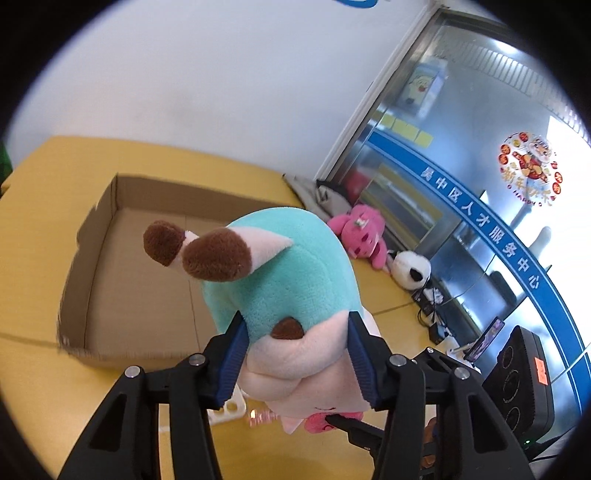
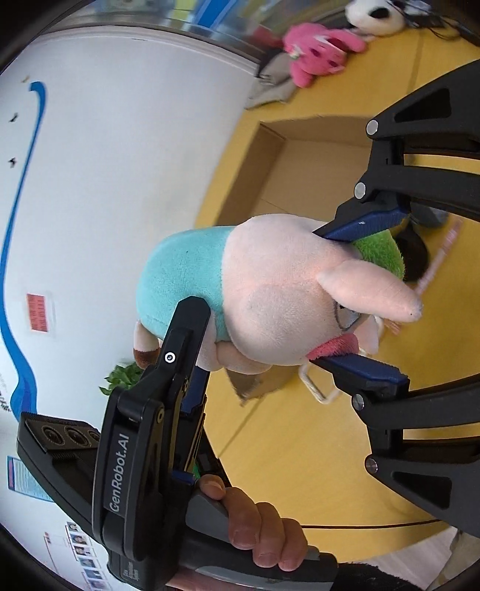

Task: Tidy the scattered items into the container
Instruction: 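Lift the plush pig with both grippers and carry it over the box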

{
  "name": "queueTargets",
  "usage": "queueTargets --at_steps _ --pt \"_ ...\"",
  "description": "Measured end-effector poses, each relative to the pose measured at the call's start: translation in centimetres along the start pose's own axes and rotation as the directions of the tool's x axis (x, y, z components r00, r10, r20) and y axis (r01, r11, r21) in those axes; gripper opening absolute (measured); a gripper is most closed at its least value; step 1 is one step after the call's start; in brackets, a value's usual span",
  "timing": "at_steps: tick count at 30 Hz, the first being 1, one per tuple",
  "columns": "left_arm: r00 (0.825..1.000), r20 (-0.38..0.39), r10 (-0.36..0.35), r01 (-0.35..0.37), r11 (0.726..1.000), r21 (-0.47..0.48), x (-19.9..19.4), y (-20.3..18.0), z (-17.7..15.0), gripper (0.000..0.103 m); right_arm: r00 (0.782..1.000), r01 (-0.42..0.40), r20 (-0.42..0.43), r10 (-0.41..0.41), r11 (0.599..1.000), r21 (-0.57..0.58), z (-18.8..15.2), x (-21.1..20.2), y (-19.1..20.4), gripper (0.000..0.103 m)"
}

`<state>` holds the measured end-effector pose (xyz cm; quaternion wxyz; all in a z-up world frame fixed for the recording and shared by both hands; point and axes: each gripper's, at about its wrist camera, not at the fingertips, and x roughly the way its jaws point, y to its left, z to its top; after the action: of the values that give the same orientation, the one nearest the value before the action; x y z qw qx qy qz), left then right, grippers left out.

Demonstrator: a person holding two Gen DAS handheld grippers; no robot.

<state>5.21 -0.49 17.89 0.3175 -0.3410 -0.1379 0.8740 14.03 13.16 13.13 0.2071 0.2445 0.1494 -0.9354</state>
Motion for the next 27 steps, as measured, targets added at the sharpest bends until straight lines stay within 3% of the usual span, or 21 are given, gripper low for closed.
queueTargets --at_steps 11,21,27 --pt "0.997 0.073 -0.034 0.031 0.998 0.047 2.1 2.4 6.9 0.048 0.994 0.053 0.104 -0.04 0.99 -0.127 4.7 4.4 -3.5 0.061" --pt "0.991 0.122 -0.059 0.061 0.998 -0.011 5.7 8.6 15.8 0.045 0.993 -0.004 0.113 0.033 0.969 -0.246 12.5 10.7 -9.0 0.06" --pt "0.993 0.112 -0.021 0.03 0.996 -0.087 9.2 13.9 18.6 0.044 0.994 -0.069 0.057 0.09 0.952 -0.299 15.1 15.8 -10.2 0.06"
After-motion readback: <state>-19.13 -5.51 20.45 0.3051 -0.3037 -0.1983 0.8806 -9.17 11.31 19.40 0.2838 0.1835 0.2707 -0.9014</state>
